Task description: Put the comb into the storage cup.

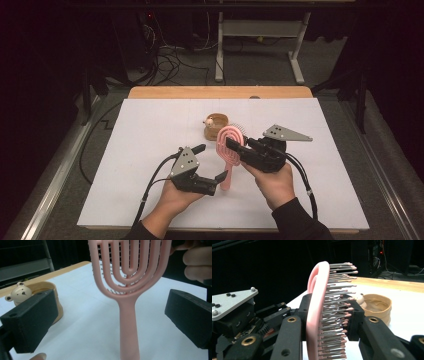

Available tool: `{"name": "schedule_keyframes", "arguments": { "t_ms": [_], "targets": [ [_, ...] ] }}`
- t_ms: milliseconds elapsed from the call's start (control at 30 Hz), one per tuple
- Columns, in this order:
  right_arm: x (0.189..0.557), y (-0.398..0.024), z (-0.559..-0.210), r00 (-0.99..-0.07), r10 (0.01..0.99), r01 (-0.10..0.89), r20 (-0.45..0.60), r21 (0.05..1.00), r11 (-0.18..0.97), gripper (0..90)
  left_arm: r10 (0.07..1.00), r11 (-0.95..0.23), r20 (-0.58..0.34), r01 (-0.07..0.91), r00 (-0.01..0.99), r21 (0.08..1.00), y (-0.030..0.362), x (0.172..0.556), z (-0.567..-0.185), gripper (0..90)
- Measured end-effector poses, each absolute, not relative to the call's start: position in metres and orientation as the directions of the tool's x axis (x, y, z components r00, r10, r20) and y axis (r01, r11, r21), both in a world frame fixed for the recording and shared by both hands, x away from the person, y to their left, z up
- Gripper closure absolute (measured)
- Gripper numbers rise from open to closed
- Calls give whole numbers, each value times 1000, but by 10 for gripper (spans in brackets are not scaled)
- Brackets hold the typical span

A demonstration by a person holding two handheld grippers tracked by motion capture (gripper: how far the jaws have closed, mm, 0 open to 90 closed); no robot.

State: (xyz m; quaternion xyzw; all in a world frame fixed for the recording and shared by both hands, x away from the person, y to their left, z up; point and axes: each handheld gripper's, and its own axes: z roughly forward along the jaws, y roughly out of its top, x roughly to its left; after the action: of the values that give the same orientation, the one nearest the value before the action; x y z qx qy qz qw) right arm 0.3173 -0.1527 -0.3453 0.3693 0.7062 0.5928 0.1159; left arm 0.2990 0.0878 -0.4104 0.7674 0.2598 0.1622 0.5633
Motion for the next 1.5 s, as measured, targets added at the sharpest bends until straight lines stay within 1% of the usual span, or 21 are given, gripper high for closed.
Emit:
{"name": "schedule_keyframes", "arguments": {
  "t_ms": [133, 200, 367, 467, 600, 733, 833, 933, 1167, 1367, 1500],
  "targets": [
    [320, -155, -345, -693, 669, 380, 268, 925, 23, 665, 593, -234, -52, 233, 803, 944, 99, 301, -415, 0],
    [321, -156, -345, -690, 677, 373, 258, 927, 26, 665, 607, -226, -64, 250, 792, 942, 108, 303, -416, 0],
    [321, -159, -343, -683, 691, 356, 236, 934, 33, 665, 654, -224, -56, 264, 754, 938, 132, 306, -419, 0],
    [321, -162, -343, -677, 698, 351, 231, 936, 30, 665, 678, -228, -42, 264, 734, 937, 146, 305, -421, 0],
    [321, -164, -341, -670, 709, 343, 220, 939, 33, 665, 693, -256, 2, 243, 721, 936, 160, 299, -425, 0],
    [321, -168, -341, -663, 719, 334, 209, 942, 34, 665, 706, -207, -37, 256, 707, 944, 173, 297, -432, 0],
    [321, -171, -340, -657, 726, 329, 203, 944, 34, 665, 711, -202, -41, 260, 702, 944, 177, 297, -437, 0],
    [321, -173, -339, -649, 734, 326, 200, 945, 30, 665, 714, -218, -23, 254, 700, 942, 180, 297, -441, 0],
    [322, -181, -340, -635, 749, 313, 190, 949, 25, 665, 718, -193, -39, 253, 695, 948, 187, 298, -442, 0],
    [323, -189, -342, -614, 766, 308, 187, 951, 15, 664, 721, -197, -21, 233, 693, 952, 191, 298, -442, 0],
    [325, -197, -343, -600, 778, 304, 186, 953, 6, 665, 722, -183, -38, 243, 691, 953, 194, 299, -443, 0]
  ]
}}
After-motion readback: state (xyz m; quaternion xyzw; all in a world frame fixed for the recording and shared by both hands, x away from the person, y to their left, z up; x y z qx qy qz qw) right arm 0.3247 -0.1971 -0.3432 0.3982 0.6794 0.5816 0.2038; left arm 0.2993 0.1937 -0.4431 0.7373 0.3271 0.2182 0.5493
